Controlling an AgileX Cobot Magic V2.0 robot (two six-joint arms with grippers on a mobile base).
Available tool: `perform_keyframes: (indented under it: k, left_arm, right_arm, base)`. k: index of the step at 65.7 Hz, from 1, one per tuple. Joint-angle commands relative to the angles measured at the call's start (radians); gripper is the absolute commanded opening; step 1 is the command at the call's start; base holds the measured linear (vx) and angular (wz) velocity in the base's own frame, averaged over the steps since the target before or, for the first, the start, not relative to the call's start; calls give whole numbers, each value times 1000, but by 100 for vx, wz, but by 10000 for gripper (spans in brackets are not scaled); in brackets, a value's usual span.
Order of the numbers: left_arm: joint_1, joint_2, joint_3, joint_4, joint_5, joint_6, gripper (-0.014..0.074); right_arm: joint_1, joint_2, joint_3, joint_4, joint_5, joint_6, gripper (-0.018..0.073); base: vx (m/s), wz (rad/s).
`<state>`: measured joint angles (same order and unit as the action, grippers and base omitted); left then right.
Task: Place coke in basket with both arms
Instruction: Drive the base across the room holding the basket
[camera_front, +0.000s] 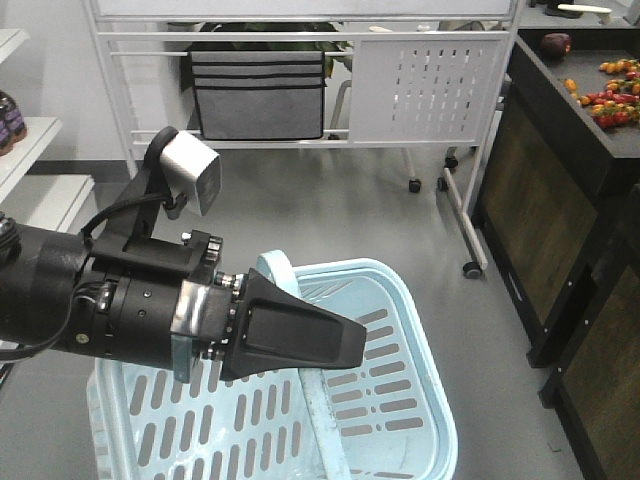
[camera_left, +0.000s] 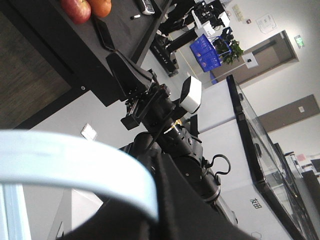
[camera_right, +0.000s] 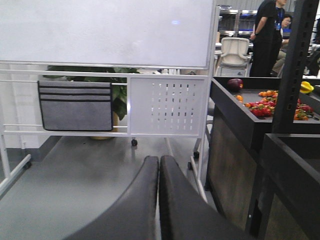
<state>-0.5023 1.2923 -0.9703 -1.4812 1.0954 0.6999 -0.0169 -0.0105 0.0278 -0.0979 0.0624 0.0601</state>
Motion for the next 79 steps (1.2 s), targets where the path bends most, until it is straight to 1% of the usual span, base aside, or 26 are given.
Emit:
perform_keyframes:
  k: [1, 34, 79]
  left_arm:
    - [-6, -32, -26, -86, 16, 9, -6]
    - [-6, -32, -26, -86, 16, 9, -6]
    - [-6, -32, -26, -85, 16, 9, -6]
  right_arm:
    - [-2, -12, 8, -9, -68, -7, -5]
    - [-2, -12, 8, -9, -68, -7, -5]
    - [-2, -12, 8, -9, -68, -7, -5]
  base:
    - [23, -19]
    - [25, -13]
    - [26, -3]
